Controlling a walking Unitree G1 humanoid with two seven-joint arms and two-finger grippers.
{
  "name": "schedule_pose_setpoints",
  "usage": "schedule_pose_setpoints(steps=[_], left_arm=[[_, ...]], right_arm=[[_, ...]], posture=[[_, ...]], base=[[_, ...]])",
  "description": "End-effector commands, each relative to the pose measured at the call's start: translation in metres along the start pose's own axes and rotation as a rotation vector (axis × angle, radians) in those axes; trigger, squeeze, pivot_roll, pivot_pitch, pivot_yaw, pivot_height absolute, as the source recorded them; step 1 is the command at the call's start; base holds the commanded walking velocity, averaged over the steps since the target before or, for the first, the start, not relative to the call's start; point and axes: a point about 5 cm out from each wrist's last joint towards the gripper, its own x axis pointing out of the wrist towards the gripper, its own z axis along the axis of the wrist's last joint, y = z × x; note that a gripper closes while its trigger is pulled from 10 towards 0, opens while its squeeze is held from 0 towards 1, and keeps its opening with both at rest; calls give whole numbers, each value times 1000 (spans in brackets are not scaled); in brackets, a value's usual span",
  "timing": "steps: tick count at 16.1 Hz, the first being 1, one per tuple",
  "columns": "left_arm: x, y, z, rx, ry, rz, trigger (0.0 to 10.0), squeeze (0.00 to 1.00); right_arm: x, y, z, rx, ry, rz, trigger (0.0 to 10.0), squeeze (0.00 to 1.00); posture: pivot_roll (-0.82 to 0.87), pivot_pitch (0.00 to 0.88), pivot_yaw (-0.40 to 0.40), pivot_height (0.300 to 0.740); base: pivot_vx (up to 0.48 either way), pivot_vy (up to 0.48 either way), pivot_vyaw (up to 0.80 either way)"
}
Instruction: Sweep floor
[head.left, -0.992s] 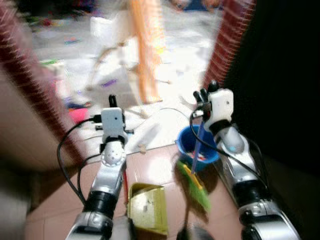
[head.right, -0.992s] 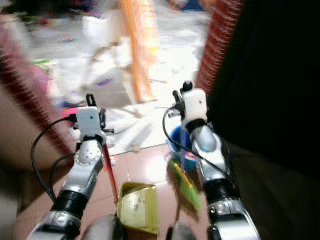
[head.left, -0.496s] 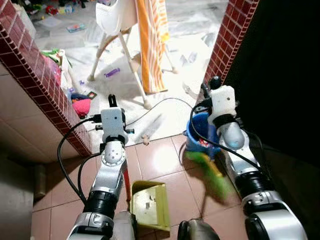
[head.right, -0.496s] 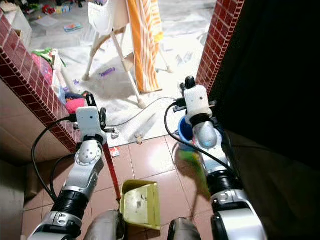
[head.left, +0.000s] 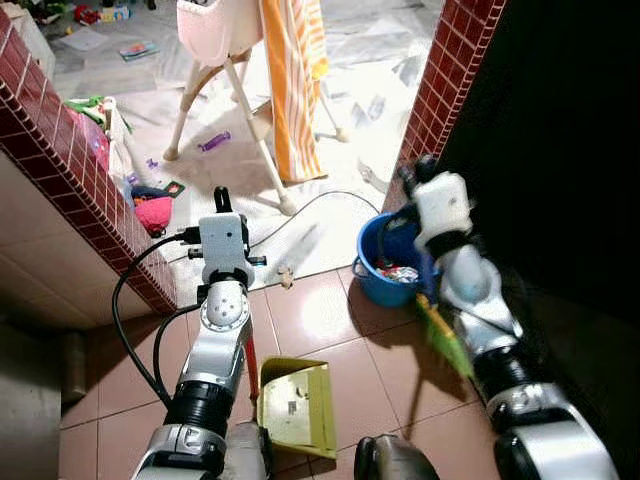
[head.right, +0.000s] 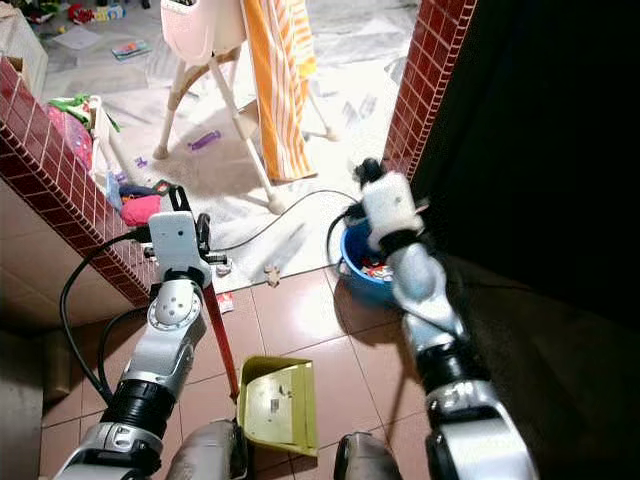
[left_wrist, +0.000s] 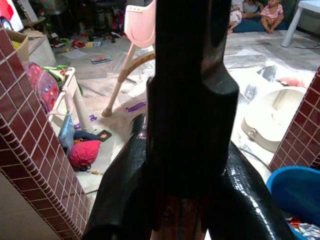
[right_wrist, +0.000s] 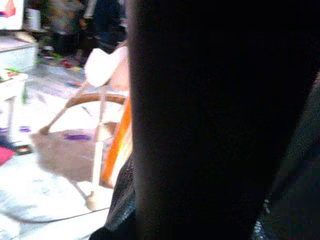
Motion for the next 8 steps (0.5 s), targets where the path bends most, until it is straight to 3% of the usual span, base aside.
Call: schedule_pose_setpoints(steps=[1, 5, 8], left_arm=[[2, -2, 7, 1, -25, -12, 10000, 0], [2, 3, 11, 0, -39, -4, 10000, 0], [-4, 15, 11, 4, -47, 30, 10000, 0]], right_arm=[[2, 5, 13, 0, -75, 23, 10000, 0], [-14, 23, 7, 110, -35, 81, 10000, 0], [-28, 32, 0, 242, 23, 31, 10000, 0]], posture=[[-54, 84, 12, 740], [-62, 79, 8, 740], [-56, 72, 1, 740]], base=[[0, 0, 0], [0, 0, 0], [0, 0, 0]])
